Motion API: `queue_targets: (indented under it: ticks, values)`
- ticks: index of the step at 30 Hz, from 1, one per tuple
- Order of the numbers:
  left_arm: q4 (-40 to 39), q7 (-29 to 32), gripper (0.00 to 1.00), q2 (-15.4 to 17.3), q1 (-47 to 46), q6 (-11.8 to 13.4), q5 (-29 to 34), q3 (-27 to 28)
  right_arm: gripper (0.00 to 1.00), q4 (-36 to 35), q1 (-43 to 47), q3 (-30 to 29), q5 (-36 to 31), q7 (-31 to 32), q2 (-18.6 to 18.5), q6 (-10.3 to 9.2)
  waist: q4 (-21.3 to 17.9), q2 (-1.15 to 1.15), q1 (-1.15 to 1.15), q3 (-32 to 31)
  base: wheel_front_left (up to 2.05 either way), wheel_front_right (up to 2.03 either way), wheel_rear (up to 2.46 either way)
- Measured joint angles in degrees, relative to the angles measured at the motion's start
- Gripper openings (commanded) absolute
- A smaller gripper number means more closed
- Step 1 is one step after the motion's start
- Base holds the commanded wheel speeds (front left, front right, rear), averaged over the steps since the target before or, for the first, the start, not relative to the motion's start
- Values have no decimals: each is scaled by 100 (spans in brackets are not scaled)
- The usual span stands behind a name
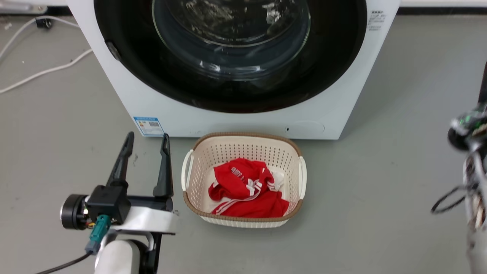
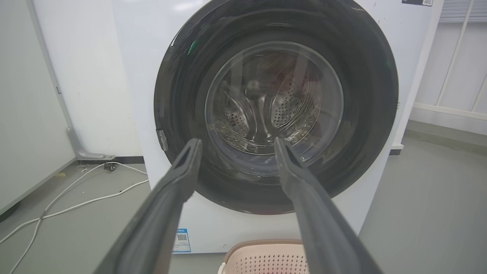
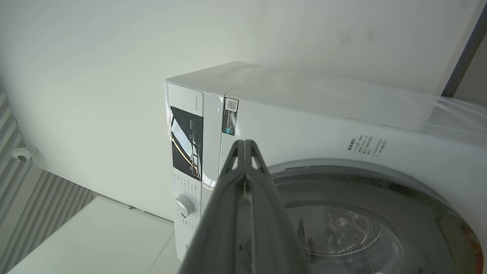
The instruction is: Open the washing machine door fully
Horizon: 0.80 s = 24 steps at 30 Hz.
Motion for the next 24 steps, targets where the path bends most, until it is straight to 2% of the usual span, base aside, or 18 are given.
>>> queue_targets:
  ticks: [6, 12, 18, 24]
  values:
    - [-112, 0, 100, -2, -308, -23, -5, 53, 0, 1255, -1522, 296, -4, 731, -576, -1, 30, 0, 0, 404, 0, 0, 0]
    - [-177, 0, 100, -4, -610, -58, -25, 36, 0, 2475, -2958, 672, -45, 1517, -895, 0, 90, 0, 0, 801, 0, 0, 0]
    - [-269, 0, 100, -4, -792, -48, -77, 20, 0, 3574, -4164, 1303, -524, 2199, -901, 0, 134, 0, 1, 1098, 0, 0, 0]
    - [-368, 0, 100, -5, -926, -58, -81, 22, 0, 4431, -5094, 1662, -979, 2471, -711, 0, 159, 0, 0, 1376, 0, 0, 0]
